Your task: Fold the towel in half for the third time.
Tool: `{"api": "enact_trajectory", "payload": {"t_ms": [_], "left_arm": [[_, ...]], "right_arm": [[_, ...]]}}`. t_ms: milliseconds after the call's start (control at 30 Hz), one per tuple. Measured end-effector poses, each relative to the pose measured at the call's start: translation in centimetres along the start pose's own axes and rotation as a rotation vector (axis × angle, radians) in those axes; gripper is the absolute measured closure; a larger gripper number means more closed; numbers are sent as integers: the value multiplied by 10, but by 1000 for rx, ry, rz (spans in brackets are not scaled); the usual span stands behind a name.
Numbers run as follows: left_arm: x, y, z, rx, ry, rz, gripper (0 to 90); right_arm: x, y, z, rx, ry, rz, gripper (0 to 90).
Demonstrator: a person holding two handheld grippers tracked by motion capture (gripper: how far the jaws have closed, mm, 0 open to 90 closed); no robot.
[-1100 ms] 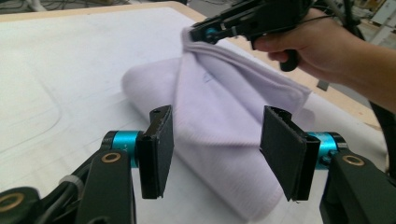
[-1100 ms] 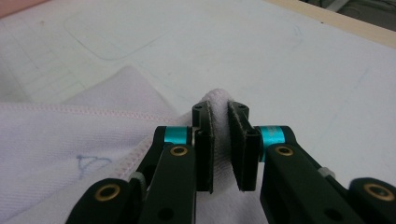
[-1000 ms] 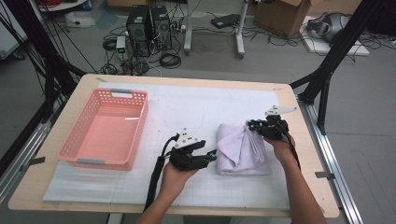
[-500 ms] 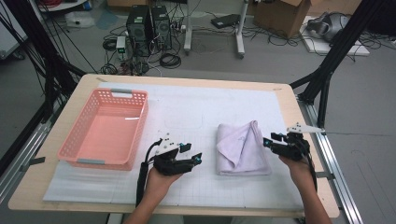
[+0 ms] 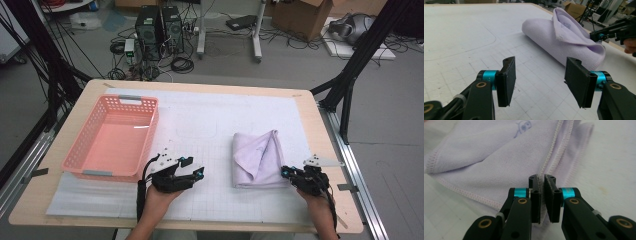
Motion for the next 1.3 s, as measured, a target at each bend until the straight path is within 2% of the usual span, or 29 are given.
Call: {"api": "enact_trajectory", "payload": {"t_ms": [67, 100, 233, 400, 467, 533, 600, 667, 733, 767, 800, 1000, 1167, 1200, 1267, 1300], "left_arm": [[1, -1, 1, -5, -4, 1, 426], [1, -1, 2, -8, -5, 2, 426], [-1, -1, 2, -13, -2, -2, 426], [-2, 1, 2, -3, 0, -3, 426], [-1, 2, 2, -2, -1, -2, 426], [-2, 3, 1, 1, -1, -2, 426], [-2, 4, 1, 4, -1, -2, 427], [-1, 4, 2, 5, -2, -2, 428], [-1, 4, 2, 7, -3, 1, 429], [0, 4, 2, 8, -4, 2, 429], [0, 4, 2, 4, -4, 4, 430], [1, 3, 4, -2, -4, 8, 433], [2, 3, 5, -3, -9, 11, 433], [2, 3, 5, -5, -9, 11, 433], [2, 3, 5, -6, -9, 9, 433], [1, 2, 5, -7, -8, 8, 433]], "right_arm": [[1, 3, 3, 31, 9, -3, 802], [2, 3, 5, 33, 23, 4, 726], [6, -10, 10, -28, 34, 16, 608], [28, -41, -5, -51, -34, 77, 528], [37, -53, -17, -54, -63, 94, 526], [40, -64, -31, -51, -77, 83, 526], [40, -71, -46, -22, -85, 86, 553], [41, -71, -61, 33, -86, 104, 637], [41, -67, -70, 88, -89, 115, 775], [40, -66, -70, 86, -86, 117, 840], [39, -65, -68, 73, -80, 115, 852], [29, -54, -36, -10, -42, 88, 863], [14, -34, -15, 6, 10, 64, 863], [12, -33, -12, 2, 8, 52, 842], [9, -32, -7, 12, 35, 47, 787], [7, -33, -3, 8, 46, 38, 726]]}}
Point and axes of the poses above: each handheld gripper's, and its own axes: z roughly backward along the jaws, y roughly out of its underside, x roughly to its left, the point moved 5 cm from there along -z, roughly forward along the jaws, and after that the axes turned 11 degrees about z, right-handed, at the moved point
